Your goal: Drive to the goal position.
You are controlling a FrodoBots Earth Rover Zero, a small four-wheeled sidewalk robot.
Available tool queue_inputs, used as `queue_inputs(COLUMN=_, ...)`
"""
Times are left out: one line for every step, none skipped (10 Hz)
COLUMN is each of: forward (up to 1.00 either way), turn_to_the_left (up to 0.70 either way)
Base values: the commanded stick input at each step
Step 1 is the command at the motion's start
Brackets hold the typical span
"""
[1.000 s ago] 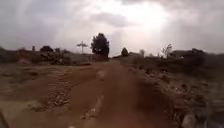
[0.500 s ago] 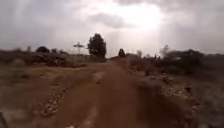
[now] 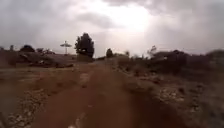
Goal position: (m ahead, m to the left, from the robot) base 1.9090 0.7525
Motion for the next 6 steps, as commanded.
queue_inputs(forward=0.50, turn_to_the_left=0.00)
queue_inputs(forward=0.50, turn_to_the_left=0.00)
queue_inputs(forward=0.50, turn_to_the_left=0.00)
queue_inputs(forward=0.50, turn_to_the_left=0.00)
queue_inputs(forward=0.50, turn_to_the_left=0.00)
queue_inputs(forward=0.50, turn_to_the_left=0.00)
